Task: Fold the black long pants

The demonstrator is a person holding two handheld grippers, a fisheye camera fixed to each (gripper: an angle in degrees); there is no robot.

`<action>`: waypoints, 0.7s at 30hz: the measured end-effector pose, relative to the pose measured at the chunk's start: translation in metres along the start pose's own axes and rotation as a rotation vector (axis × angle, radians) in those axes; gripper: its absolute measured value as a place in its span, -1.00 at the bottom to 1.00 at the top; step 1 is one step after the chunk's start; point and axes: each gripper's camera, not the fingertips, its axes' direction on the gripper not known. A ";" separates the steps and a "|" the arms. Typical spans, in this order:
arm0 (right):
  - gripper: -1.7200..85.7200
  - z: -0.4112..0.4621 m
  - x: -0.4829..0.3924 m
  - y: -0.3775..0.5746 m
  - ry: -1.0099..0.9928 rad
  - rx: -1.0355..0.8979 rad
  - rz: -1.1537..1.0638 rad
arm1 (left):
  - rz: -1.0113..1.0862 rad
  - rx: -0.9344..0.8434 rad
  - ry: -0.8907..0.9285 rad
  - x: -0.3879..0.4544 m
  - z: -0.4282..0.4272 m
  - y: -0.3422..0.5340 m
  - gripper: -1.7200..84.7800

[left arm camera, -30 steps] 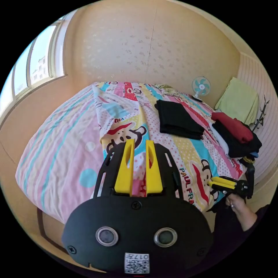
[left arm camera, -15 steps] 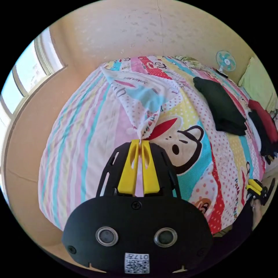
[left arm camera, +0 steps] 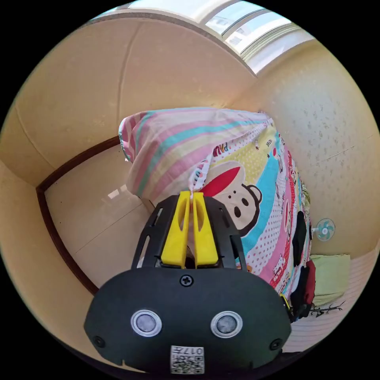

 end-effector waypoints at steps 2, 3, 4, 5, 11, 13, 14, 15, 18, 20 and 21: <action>-0.79 -0.004 0.000 -0.006 0.011 -0.035 -0.012 | -0.082 0.026 0.003 -0.028 -0.004 0.011 -0.97; -0.80 -0.005 0.001 -0.007 0.012 -0.042 -0.016 | -0.089 0.040 0.059 -0.044 -0.006 0.014 -0.97; -0.80 -0.008 0.003 -0.007 0.010 -0.046 -0.025 | -0.095 0.042 0.079 -0.051 -0.006 0.016 -0.96; -0.80 -0.010 0.006 -0.006 -0.001 -0.040 -0.042 | -0.100 0.036 0.103 -0.059 -0.002 0.017 -0.96; -0.76 -0.032 0.074 -0.004 -0.254 -0.025 -0.036 | -0.101 -0.030 -0.123 -0.061 -0.007 0.013 -0.73; -0.73 -0.042 0.106 -0.007 -0.325 -0.004 -0.005 | -0.145 0.003 -0.152 -0.064 -0.024 0.017 -0.69; -0.71 -0.048 0.127 -0.013 -0.348 0.013 0.004 | -0.146 0.068 -0.150 -0.058 -0.041 0.021 -0.68; -0.70 -0.052 0.138 -0.017 -0.358 0.023 0.003 | -0.101 0.136 -0.132 -0.040 -0.056 0.024 -0.67; -0.68 -0.062 0.184 -0.049 -0.344 0.074 -0.001 | 0.180 0.174 0.003 0.053 -0.062 0.025 -0.67; -0.66 -0.064 0.210 -0.092 -0.315 0.107 -0.021 | 0.379 0.078 0.145 0.132 -0.039 0.027 -0.66; -0.66 -0.063 0.214 -0.103 -0.308 0.118 -0.026 | 0.497 -0.022 0.258 0.188 -0.015 0.032 -0.66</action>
